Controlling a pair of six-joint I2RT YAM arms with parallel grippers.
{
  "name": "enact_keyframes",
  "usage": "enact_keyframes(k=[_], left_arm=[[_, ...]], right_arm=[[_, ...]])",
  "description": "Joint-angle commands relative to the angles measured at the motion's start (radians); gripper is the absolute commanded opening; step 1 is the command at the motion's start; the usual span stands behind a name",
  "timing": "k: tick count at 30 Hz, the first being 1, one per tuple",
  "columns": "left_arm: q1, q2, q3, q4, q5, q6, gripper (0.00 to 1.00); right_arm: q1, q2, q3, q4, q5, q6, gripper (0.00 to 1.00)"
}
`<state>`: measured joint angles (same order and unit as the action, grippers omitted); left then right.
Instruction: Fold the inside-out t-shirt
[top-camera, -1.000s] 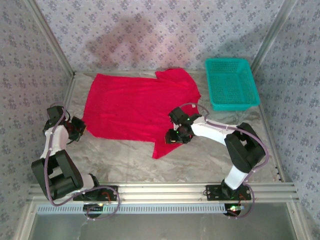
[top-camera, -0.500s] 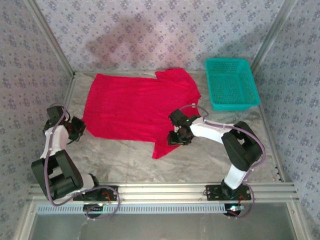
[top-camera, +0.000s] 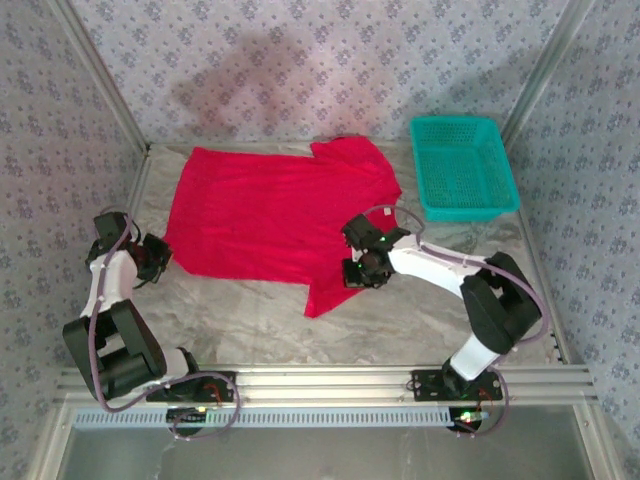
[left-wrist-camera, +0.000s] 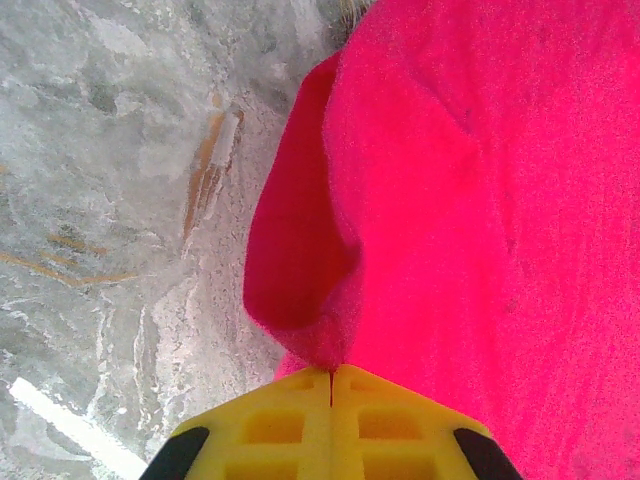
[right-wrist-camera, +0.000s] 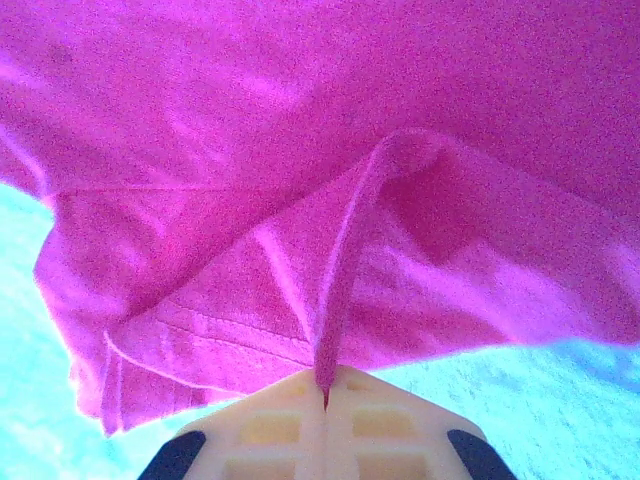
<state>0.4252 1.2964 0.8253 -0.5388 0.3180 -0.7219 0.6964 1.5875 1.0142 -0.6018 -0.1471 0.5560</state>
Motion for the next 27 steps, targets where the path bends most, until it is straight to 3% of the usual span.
enact_keyframes(k=[1, 7, 17, 20, 25, 26, 27], left_arm=[[0.001, -0.044, 0.014, -0.056, -0.015, 0.027, 0.00], [0.006, -0.095, -0.033, -0.062, -0.002, 0.021, 0.00], [0.058, -0.227, -0.194, -0.117, 0.001, 0.030, 0.00], [0.065, -0.273, -0.219, -0.123, 0.005, 0.011, 0.00], [0.074, -0.325, -0.209, -0.177, -0.044, -0.014, 0.00], [0.074, -0.335, -0.212, -0.180, -0.047, -0.020, 0.00], [0.075, -0.342, -0.217, -0.178, -0.046, -0.026, 0.00]], right_arm=[[0.002, -0.106, 0.012, -0.142, 0.029, -0.014, 0.00], [-0.003, -0.369, -0.170, -0.280, 0.036, 0.043, 0.00], [-0.008, -0.820, -0.559, -0.259, -0.055, 0.333, 0.00], [-0.016, -0.902, -0.620, -0.250, -0.065, 0.387, 0.00], [-0.035, -0.897, -0.612, -0.273, -0.039, 0.377, 0.01], [-0.035, -0.890, -0.603, -0.279, -0.031, 0.374, 0.07], [-0.037, -0.883, -0.593, -0.288, -0.018, 0.373, 0.21]])
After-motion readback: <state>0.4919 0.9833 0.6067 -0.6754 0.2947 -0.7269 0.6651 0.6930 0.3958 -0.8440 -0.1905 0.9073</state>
